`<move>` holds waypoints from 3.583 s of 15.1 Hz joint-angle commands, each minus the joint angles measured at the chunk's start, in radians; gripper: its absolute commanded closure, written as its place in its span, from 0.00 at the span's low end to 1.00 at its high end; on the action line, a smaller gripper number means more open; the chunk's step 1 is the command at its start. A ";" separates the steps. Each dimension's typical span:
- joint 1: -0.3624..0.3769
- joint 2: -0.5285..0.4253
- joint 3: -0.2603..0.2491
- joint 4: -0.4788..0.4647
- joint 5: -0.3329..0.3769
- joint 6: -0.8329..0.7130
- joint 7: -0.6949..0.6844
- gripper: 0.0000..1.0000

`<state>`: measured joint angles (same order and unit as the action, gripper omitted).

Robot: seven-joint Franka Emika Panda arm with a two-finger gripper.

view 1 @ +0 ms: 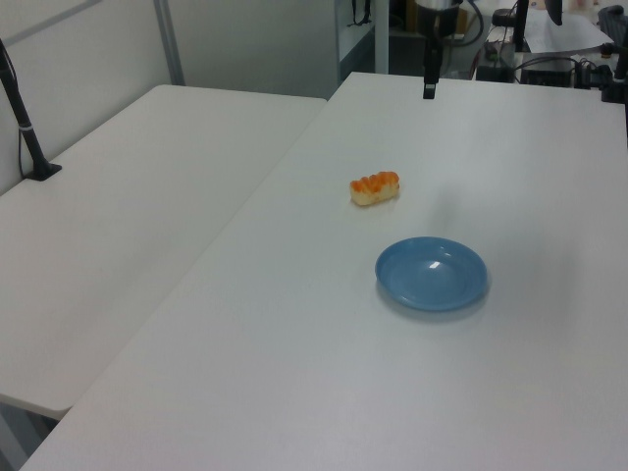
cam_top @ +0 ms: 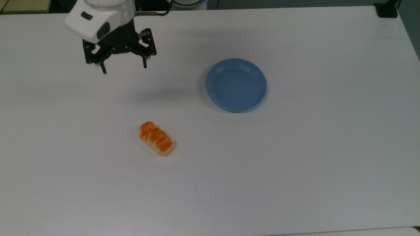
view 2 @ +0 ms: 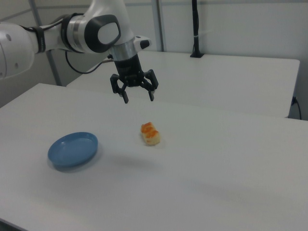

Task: Put the bread on a plate
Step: 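Move the open gripper over the orange bread roll and lower it, then close the gripper on the bread roll, then lift the bread roll and carry it over the blue plate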

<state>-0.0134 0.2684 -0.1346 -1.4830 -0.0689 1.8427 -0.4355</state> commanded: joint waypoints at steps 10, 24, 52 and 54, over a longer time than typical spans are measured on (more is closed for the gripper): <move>0.032 0.277 0.026 0.142 -0.118 0.101 -0.371 0.00; 0.078 0.489 0.023 0.274 -0.111 0.144 -0.356 0.00; 0.082 -0.085 0.070 -0.038 0.063 -0.111 0.053 0.64; 0.082 -0.138 0.121 -0.100 0.064 -0.112 0.208 0.64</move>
<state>0.0600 0.2435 -0.0647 -1.4317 -0.0170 1.7208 -0.4109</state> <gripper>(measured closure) 0.639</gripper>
